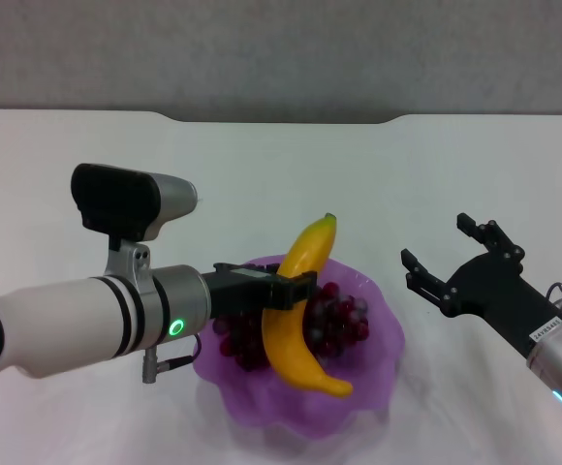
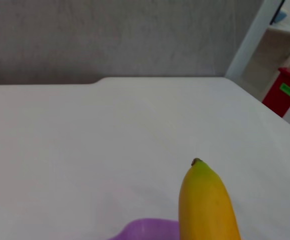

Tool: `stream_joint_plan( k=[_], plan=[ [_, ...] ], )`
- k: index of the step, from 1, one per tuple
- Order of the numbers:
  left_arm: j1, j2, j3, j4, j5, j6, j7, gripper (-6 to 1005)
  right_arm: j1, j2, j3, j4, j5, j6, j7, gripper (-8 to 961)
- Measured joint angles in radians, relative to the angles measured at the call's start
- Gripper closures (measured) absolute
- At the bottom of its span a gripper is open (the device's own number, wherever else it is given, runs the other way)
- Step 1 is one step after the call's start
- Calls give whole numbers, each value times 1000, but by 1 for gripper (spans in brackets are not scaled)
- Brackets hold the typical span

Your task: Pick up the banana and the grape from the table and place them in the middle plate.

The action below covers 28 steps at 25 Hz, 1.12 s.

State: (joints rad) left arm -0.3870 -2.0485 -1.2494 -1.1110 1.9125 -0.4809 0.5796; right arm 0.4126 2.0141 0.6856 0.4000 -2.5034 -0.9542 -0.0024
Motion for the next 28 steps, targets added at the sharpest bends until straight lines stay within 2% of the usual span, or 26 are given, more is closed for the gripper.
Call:
stream_joint_plan(
  k=[3,9,13,16,19,25,27,28],
  plan=[
    [4,0,-2,2,-13,21,6,501,0,0,0,-1,0,0,1,60],
    [5,0,1,4,-14,33,7,388,0,0,0,-1,0,0,0,60],
    [31,4,-8,-6,-6,62,25,313,0,0,0,-1,0,0,1,60],
    [83,4,-33,-8,-9,167,59,218,0,0,0,3,0,8,1,60],
    [144,4,-40,-4,-14,329,88,103,0,0,0,7,0,13,1,60],
    [221,5,-43,4,-12,566,105,104,-2,0,0,6,0,14,3,60],
    [229,5,-37,35,-7,673,106,105,-1,0,0,8,0,14,3,60],
    [229,3,-23,81,-5,776,103,105,-1,0,0,8,0,14,3,60]
  ],
)
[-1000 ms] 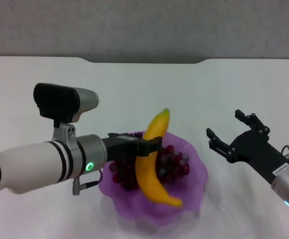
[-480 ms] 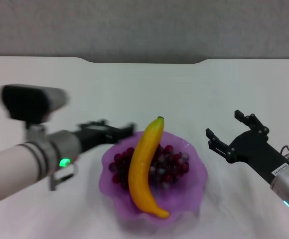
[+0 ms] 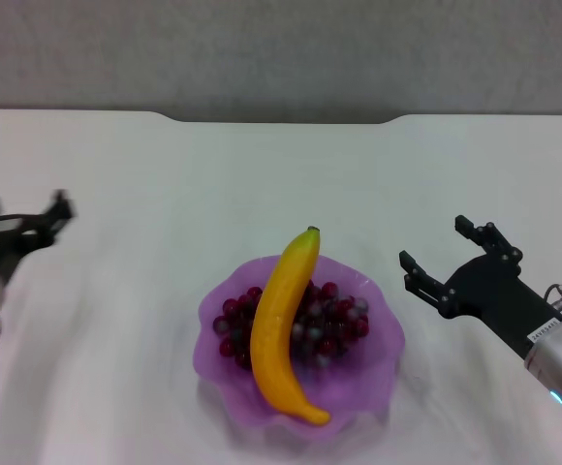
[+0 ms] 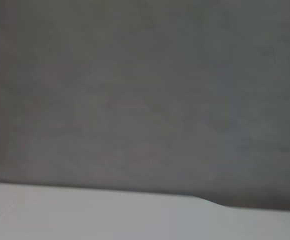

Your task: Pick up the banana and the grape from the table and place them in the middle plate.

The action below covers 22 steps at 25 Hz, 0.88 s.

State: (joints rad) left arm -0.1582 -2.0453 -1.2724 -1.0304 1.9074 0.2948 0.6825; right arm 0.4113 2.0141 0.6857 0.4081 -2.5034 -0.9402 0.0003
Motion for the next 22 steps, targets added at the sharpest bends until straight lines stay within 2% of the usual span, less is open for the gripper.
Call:
stream_joint_plan(
  k=[3,5,8,11,15,22],
  plan=[
    [-24,-1,69,126,2,217,-49,106,1,0,0,1,0,-4,3,60],
    [-49,-1,127,200,9,315,-97,106,-2,1,5,2,4,-8,4,60],
    [-141,-8,300,469,33,561,-314,107,-2,2,6,2,55,-5,4,60],
    [-190,-5,417,648,40,682,-560,107,0,1,2,0,103,1,5,60],
    [-189,0,443,715,55,746,-732,108,-5,1,9,-4,122,-1,5,60],
    [-185,-1,448,710,68,749,-731,107,-3,-2,10,-6,159,3,5,60]
  ],
)
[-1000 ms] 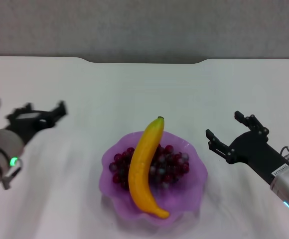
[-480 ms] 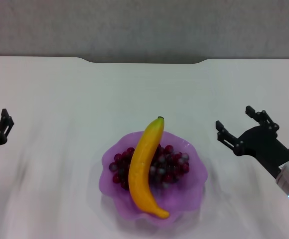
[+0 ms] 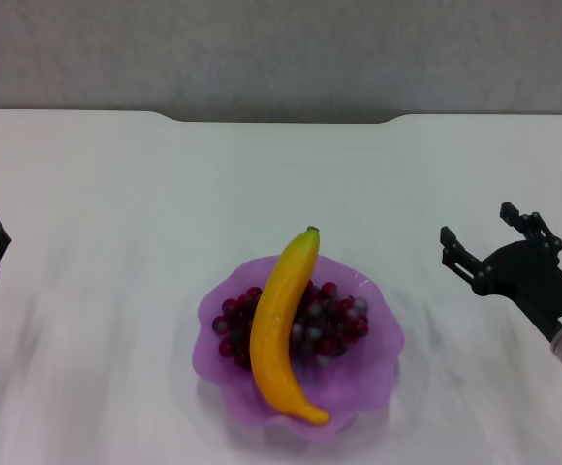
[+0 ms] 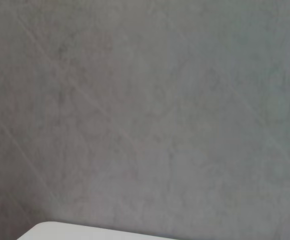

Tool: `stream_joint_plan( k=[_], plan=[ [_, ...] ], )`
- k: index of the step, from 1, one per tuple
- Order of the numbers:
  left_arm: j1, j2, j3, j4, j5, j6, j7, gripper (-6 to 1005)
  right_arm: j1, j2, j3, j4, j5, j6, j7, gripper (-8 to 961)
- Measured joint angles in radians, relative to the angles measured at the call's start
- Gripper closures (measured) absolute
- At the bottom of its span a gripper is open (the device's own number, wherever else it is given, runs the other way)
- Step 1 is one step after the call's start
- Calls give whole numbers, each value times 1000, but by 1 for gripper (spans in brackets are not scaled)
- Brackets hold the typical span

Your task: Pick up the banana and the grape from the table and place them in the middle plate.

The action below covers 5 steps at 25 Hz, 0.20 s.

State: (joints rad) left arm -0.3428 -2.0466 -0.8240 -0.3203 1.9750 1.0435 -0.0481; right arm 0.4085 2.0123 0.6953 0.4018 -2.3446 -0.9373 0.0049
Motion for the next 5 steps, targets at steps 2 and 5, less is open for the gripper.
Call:
stream_joint_plan(
  k=[2,5],
  plan=[
    [-2,-1,0,4,-4,-6,-1,107,2,0,3,0,5,0,-2,60],
    [-1,-2,-3,8,-7,-16,-5,107,2,-2,8,1,9,-4,-1,60]
  ],
)
